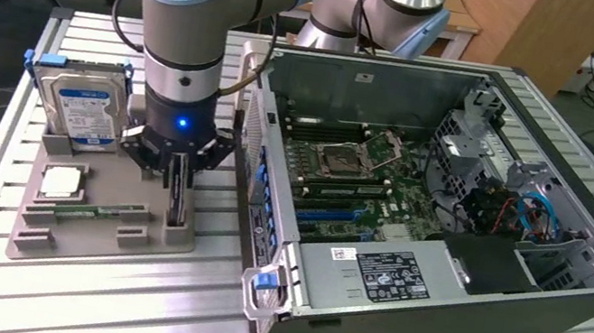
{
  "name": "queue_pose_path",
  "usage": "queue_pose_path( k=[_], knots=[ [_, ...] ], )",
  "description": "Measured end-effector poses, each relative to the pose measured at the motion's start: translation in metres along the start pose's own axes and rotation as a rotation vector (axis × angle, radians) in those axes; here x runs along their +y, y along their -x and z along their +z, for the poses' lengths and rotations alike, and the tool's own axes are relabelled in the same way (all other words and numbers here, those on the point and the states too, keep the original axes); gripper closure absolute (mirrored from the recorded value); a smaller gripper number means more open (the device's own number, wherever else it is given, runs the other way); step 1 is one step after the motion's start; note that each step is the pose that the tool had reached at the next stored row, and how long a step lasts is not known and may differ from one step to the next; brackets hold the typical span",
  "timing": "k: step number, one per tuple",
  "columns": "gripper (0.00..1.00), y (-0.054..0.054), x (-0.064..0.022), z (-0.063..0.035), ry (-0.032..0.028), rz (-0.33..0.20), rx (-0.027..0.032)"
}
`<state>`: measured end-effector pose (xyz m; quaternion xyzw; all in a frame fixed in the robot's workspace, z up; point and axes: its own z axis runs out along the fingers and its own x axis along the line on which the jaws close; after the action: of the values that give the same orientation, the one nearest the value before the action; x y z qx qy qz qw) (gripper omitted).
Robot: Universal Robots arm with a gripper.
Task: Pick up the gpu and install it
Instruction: 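Pick up the gpu and move the gpu toward the slot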
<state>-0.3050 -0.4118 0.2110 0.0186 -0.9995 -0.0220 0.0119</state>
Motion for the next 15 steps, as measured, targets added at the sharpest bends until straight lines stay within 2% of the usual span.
queue_pose_path(
  k=[5, 6, 15],
  knots=[
    [0.64, 0.0000, 0.0000, 0.0000, 0.0000, 0.000, 0.0001],
    [0.71, 0.0000, 0.0000, 0.0000, 0.0000, 0.000, 0.0001],
    [0.72, 0.0000, 0.0000, 0.0000, 0.0000, 0.000, 0.0001]
  ],
)
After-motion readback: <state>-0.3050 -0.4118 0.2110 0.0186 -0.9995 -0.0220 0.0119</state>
